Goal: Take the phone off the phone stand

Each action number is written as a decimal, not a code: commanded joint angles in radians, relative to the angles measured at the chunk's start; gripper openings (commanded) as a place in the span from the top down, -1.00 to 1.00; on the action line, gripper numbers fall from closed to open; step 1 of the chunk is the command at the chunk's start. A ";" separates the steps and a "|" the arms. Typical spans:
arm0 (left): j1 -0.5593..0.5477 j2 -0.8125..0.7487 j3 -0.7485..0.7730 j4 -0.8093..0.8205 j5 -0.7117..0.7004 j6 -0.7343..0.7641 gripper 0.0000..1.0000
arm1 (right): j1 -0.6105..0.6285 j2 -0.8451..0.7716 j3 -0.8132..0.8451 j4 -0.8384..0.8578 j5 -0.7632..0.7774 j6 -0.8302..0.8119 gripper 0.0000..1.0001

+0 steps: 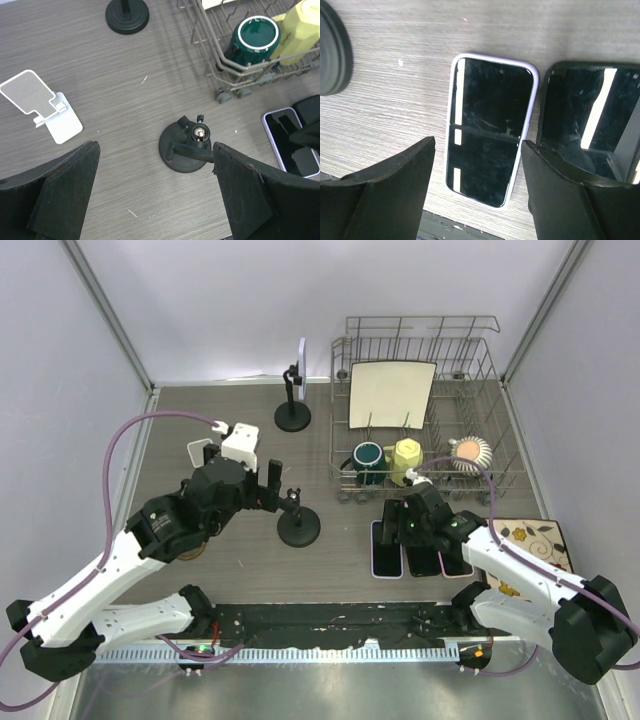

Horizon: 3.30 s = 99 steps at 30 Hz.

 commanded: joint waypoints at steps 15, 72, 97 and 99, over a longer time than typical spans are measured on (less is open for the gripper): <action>0.003 0.179 0.052 -0.174 0.168 0.093 -1.00 | -0.001 -0.219 0.120 0.095 0.108 -0.134 -0.72; 0.786 0.745 0.420 0.168 0.338 0.036 0.99 | -0.001 -0.260 0.140 0.045 0.178 -0.241 -0.72; 0.797 0.640 0.549 0.160 0.475 -0.033 -0.87 | -0.001 -0.316 0.144 -0.001 0.220 -0.254 -0.72; 0.768 0.626 0.549 0.203 0.481 -0.034 -0.89 | -0.001 -0.314 0.146 -0.001 0.224 -0.257 -0.72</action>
